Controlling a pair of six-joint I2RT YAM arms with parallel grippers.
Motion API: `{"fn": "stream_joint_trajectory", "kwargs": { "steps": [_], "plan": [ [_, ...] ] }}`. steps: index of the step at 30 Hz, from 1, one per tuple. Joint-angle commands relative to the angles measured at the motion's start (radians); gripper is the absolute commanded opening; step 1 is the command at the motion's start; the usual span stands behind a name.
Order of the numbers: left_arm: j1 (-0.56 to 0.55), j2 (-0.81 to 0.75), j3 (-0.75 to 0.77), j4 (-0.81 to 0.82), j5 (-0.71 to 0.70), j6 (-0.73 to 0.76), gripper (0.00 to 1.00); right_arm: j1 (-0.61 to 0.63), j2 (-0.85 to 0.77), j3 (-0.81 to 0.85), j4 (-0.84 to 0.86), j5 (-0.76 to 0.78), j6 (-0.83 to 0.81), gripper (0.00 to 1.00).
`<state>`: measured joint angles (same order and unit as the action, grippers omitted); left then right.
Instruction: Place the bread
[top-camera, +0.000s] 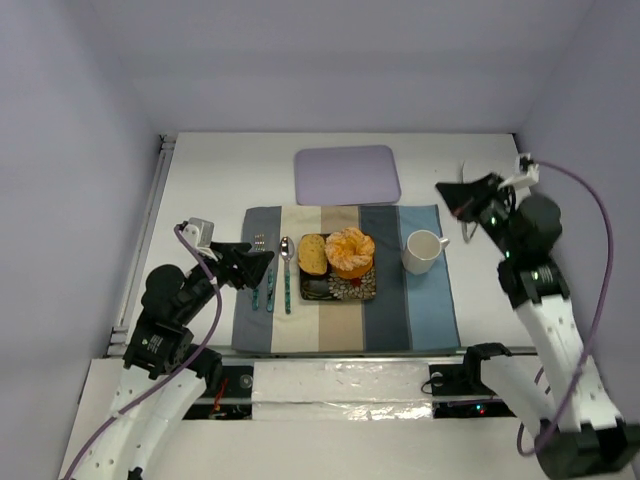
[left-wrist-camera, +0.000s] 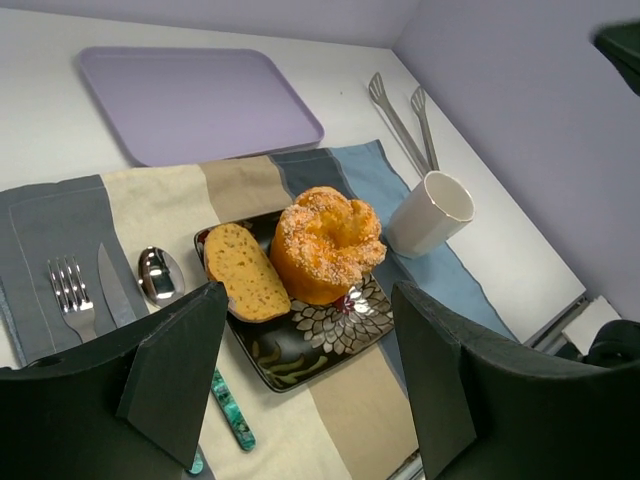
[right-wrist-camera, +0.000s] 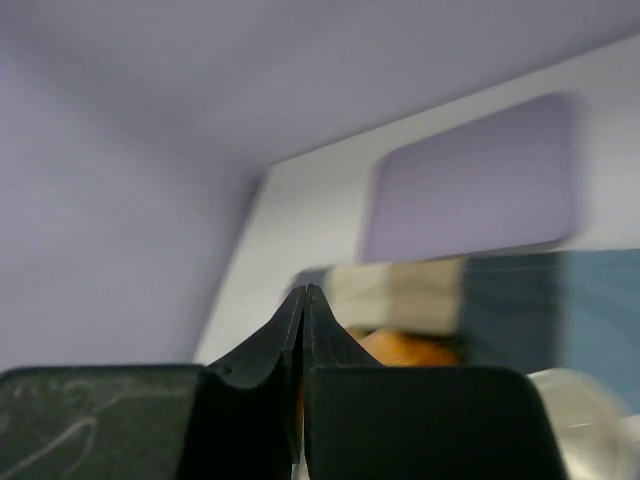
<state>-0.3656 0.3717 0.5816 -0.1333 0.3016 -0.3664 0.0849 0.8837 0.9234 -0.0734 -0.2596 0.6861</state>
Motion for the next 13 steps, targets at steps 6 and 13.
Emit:
{"fn": "stream_joint_trajectory", "kwargs": {
  "steps": [6,13],
  "plan": [
    [-0.006,-0.001,0.0,0.049,0.01,0.033,0.64,0.114,-0.285,-0.231,0.023,-0.299,0.095,0.0],
    [0.013,0.03,-0.002,0.058,0.034,0.043,0.63,0.163,-0.296,-0.317,0.061,-0.33,0.092,0.01]
  ]
}}
